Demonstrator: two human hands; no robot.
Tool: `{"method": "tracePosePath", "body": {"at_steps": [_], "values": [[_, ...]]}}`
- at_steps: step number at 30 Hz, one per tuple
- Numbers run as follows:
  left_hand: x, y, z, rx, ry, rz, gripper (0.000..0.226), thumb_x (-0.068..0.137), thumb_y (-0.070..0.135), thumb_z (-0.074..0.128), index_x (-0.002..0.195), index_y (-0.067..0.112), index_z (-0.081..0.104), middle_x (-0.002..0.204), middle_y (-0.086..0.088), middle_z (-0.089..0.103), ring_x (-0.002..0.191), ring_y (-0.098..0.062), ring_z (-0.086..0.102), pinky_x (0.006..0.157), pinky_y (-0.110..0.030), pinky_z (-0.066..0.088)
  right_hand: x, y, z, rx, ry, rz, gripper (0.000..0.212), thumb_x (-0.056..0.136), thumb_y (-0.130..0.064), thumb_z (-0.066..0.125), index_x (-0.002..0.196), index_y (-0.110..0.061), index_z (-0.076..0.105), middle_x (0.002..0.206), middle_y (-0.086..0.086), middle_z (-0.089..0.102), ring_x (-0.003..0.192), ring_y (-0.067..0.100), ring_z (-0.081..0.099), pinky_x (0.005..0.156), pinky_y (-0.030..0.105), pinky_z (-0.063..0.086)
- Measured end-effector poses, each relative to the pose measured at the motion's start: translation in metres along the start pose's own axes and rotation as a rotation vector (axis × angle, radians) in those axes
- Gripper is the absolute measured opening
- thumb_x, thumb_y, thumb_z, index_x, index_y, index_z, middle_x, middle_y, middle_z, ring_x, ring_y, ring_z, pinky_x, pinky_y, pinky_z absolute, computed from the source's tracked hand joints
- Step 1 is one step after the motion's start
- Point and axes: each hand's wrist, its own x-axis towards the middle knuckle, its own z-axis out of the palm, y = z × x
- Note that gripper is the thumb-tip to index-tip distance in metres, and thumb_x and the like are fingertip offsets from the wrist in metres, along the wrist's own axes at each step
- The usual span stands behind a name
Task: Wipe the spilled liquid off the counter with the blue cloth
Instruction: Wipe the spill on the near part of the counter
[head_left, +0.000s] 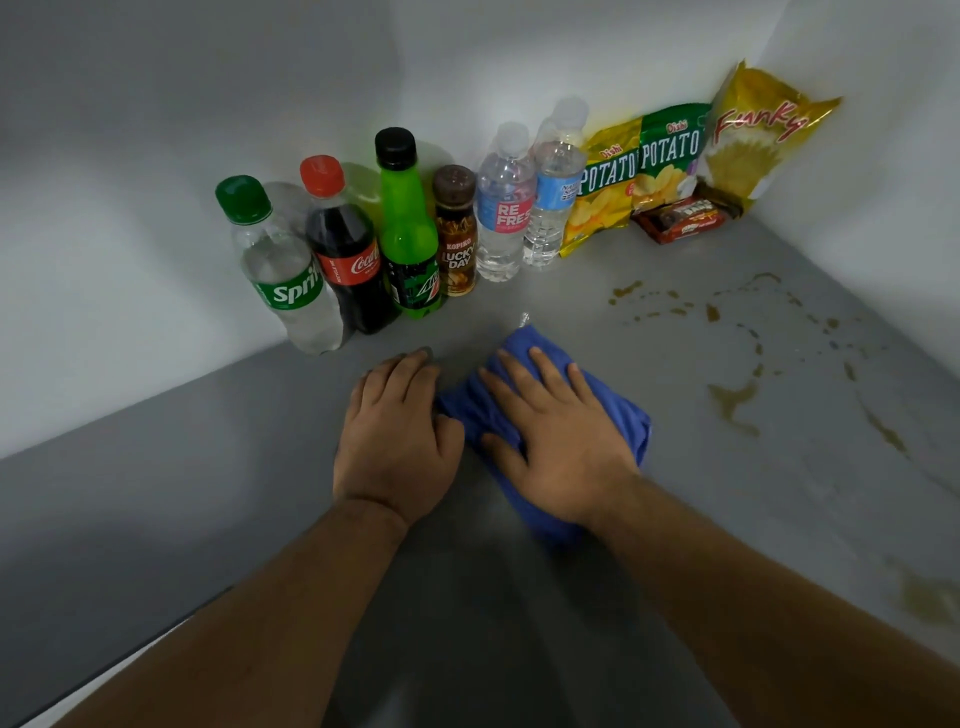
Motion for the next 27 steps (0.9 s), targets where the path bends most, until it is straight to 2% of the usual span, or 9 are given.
{"method": "tracePosePath", "body": {"at_steps": [3, 7, 11, 15, 19, 24, 27], "values": [[0.0, 0.001, -0.002, 0.011, -0.017, -0.005, 0.061, 0.086, 0.035, 0.048, 0.142, 0.01, 0.056, 0.155, -0.006, 0.05, 0.143, -0.029, 0.042, 0.122, -0.047, 0.032, -0.038, 0.033, 0.001, 0.014, -0.009, -0.041, 0.07, 0.103, -0.067, 0.024, 0.166, -0.039, 0.015, 0.174, -0.012, 0.011, 0.161, 0.017, -0.002, 0.13, 0.049, 0.002], [0.001, 0.003, -0.002, 0.048, -0.03, 0.011, 0.063, 0.084, 0.038, 0.058, 0.142, 0.013, 0.055, 0.154, -0.004, 0.05, 0.142, -0.028, 0.041, 0.121, -0.048, 0.034, -0.03, 0.066, -0.009, 0.0, 0.034, 0.13, 0.072, 0.101, -0.069, 0.023, 0.166, -0.038, 0.017, 0.174, -0.01, 0.013, 0.162, 0.022, 0.004, 0.13, 0.052, 0.004], [0.003, 0.003, -0.002, 0.074, -0.041, 0.014, 0.064, 0.085, 0.042, 0.057, 0.143, 0.014, 0.052, 0.154, -0.004, 0.048, 0.143, -0.029, 0.04, 0.119, -0.051, 0.035, -0.001, 0.049, -0.005, -0.005, 0.061, 0.279, 0.07, 0.104, -0.063, 0.021, 0.167, -0.034, 0.014, 0.176, -0.005, 0.009, 0.162, 0.027, 0.0, 0.13, 0.054, -0.001], [-0.001, 0.005, -0.002, 0.104, -0.016, 0.038, 0.061, 0.085, 0.041, 0.051, 0.139, 0.012, 0.057, 0.149, -0.008, 0.054, 0.136, -0.033, 0.047, 0.117, -0.053, 0.036, -0.032, 0.028, 0.001, 0.021, 0.055, 0.198, 0.073, 0.1, -0.063, 0.016, 0.166, -0.032, 0.016, 0.176, -0.004, 0.01, 0.162, 0.028, -0.001, 0.129, 0.052, -0.005], [-0.005, 0.008, -0.004, 0.126, 0.004, 0.08, 0.057, 0.086, 0.04, 0.051, 0.133, 0.009, 0.061, 0.143, -0.013, 0.06, 0.13, -0.038, 0.052, 0.121, -0.056, 0.03, -0.099, 0.025, 0.01, 0.039, 0.032, 0.114, 0.069, 0.103, -0.062, 0.022, 0.166, -0.034, 0.018, 0.175, -0.006, 0.012, 0.162, 0.026, 0.001, 0.13, 0.053, 0.002], [-0.019, 0.024, -0.005, 0.105, -0.019, 0.202, 0.06, 0.088, 0.045, 0.047, 0.131, 0.006, 0.062, 0.143, -0.015, 0.059, 0.134, -0.039, 0.051, 0.124, -0.058, 0.025, -0.165, 0.063, 0.011, 0.059, 0.035, 0.15, 0.069, 0.103, -0.065, 0.028, 0.166, -0.036, 0.02, 0.174, -0.011, 0.015, 0.162, 0.02, 0.004, 0.13, 0.049, 0.004], [-0.036, 0.059, 0.005, -0.026, -0.027, 0.344, 0.052, 0.088, 0.038, 0.052, 0.127, 0.006, 0.063, 0.143, -0.014, 0.058, 0.13, -0.039, 0.055, 0.118, -0.056, 0.036, -0.17, 0.091, 0.005, 0.042, 0.039, 0.225, 0.069, 0.103, -0.066, 0.026, 0.166, -0.037, 0.017, 0.174, -0.011, 0.013, 0.162, 0.02, 0.003, 0.13, 0.051, 0.006]]}}
